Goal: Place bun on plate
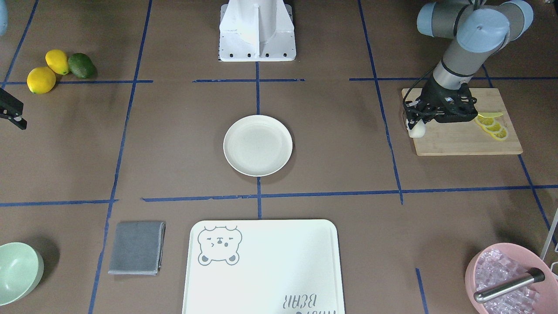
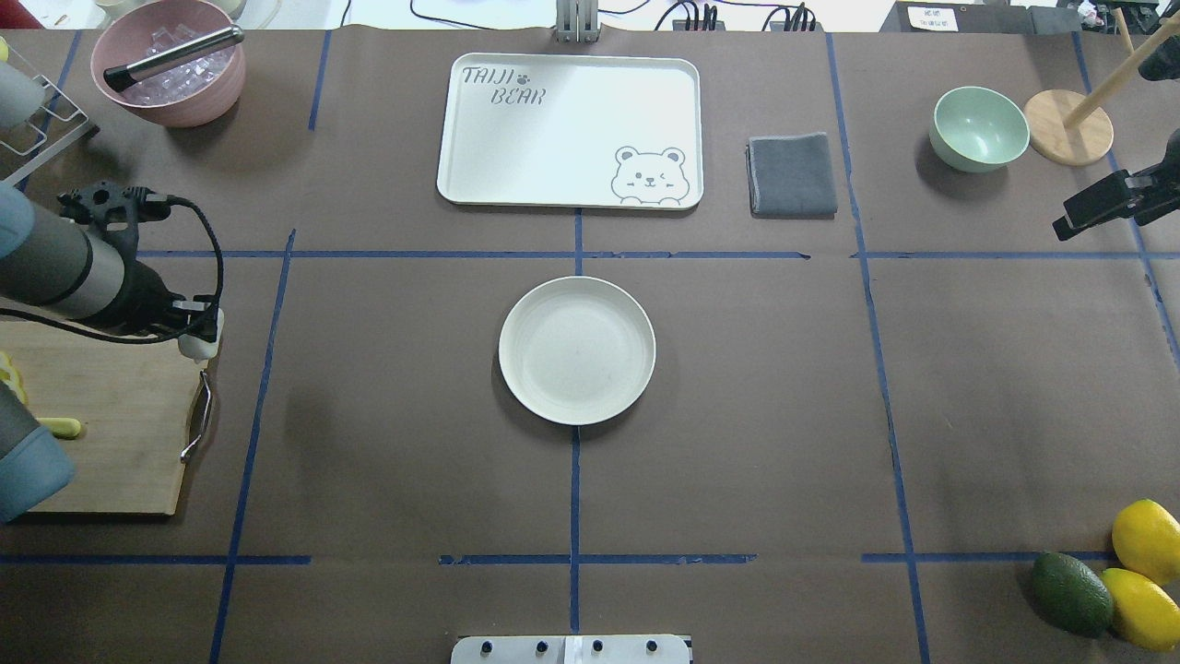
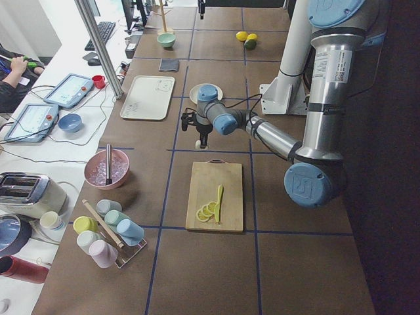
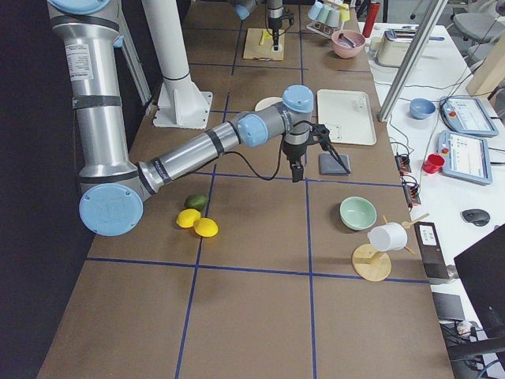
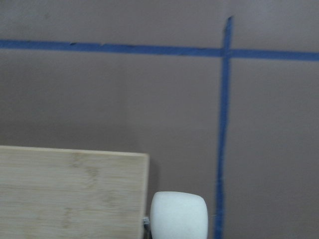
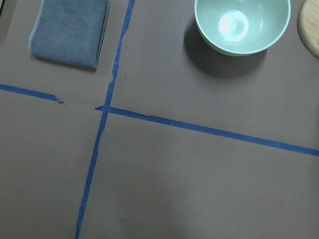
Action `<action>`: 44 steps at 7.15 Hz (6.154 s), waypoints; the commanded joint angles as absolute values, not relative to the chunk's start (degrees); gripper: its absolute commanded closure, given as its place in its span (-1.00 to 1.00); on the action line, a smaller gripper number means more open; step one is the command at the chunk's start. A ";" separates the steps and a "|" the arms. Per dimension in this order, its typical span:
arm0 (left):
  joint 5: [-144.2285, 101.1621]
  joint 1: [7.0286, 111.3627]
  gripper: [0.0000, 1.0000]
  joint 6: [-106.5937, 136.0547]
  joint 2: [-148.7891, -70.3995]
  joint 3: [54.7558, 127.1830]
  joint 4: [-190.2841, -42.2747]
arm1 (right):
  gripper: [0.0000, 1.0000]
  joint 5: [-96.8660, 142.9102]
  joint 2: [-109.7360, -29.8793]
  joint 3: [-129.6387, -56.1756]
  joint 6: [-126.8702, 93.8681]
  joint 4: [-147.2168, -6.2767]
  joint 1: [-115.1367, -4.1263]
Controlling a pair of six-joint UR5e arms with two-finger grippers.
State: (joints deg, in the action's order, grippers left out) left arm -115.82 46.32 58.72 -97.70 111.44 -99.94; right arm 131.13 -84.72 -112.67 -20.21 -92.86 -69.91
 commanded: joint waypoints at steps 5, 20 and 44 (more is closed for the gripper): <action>-110.24 34.57 0.37 76.88 -126.87 103.30 -84.20 | -1.00 132.61 -91.20 -111.28 -12.18 -92.29 -75.56; -103.18 26.89 -0.56 81.04 -143.44 76.90 -95.80 | -1.00 136.49 -91.93 -97.91 3.25 -92.29 -87.80; -135.79 92.37 -1.00 -13.97 -89.66 88.77 -81.21 | -1.00 137.02 -92.02 -95.01 4.83 -92.11 -90.26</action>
State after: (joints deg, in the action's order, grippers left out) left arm -135.73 92.38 -13.93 -90.44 88.66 -81.08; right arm 137.05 -91.98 -94.95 4.90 -92.18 -90.26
